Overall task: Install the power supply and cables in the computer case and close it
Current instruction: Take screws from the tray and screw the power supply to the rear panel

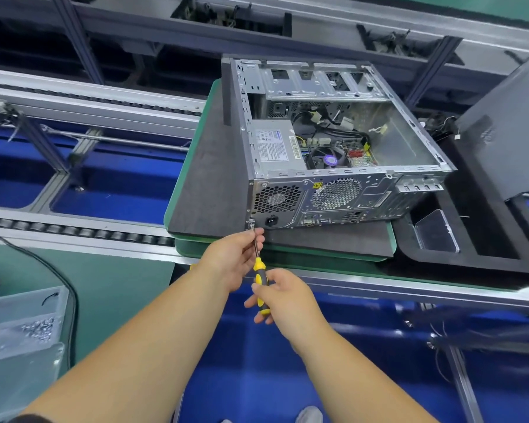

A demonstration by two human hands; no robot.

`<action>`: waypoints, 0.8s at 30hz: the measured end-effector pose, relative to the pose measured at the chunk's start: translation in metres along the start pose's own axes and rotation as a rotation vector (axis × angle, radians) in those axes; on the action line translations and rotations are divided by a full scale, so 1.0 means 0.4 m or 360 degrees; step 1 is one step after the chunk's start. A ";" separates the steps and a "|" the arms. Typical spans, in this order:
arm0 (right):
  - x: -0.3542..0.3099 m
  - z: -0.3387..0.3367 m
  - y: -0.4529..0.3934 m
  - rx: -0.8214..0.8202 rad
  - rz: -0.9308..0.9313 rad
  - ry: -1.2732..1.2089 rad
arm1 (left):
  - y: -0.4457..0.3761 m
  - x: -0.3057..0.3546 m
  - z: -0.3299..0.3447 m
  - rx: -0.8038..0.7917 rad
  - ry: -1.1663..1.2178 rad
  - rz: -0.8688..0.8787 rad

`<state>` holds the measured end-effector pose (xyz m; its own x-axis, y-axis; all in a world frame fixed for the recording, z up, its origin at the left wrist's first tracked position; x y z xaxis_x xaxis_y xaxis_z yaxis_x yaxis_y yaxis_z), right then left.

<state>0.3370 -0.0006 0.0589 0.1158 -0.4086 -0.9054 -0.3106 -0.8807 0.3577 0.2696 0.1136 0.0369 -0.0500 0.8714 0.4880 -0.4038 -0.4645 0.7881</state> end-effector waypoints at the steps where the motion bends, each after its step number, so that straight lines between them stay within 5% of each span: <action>1: -0.001 -0.001 -0.001 0.0000 -0.0004 0.0004 | -0.001 0.001 0.001 -0.0001 0.0002 0.0007; 12: -0.001 0.004 0.004 0.0097 0.0118 -0.0272 | -0.003 0.010 0.001 0.0051 -0.0021 -0.0016; 24: -0.002 0.009 0.003 0.0307 0.0501 -0.0987 | 0.005 0.004 0.004 0.0063 -0.0148 -0.0037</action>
<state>0.3331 -0.0004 0.0593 -0.5456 -0.3743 -0.7498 -0.4088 -0.6622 0.6281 0.2701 0.1139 0.0399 0.0450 0.8645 0.5005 -0.3675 -0.4516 0.8130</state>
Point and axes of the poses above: each hand's wrist, its own y-axis away from the middle knuckle, its own z-axis out of the palm, x = y × z, the point moved 4 cm from there along -y, towards the middle knuckle, and after that the axes turned 14 degrees about -z, right-handed, at the moved point
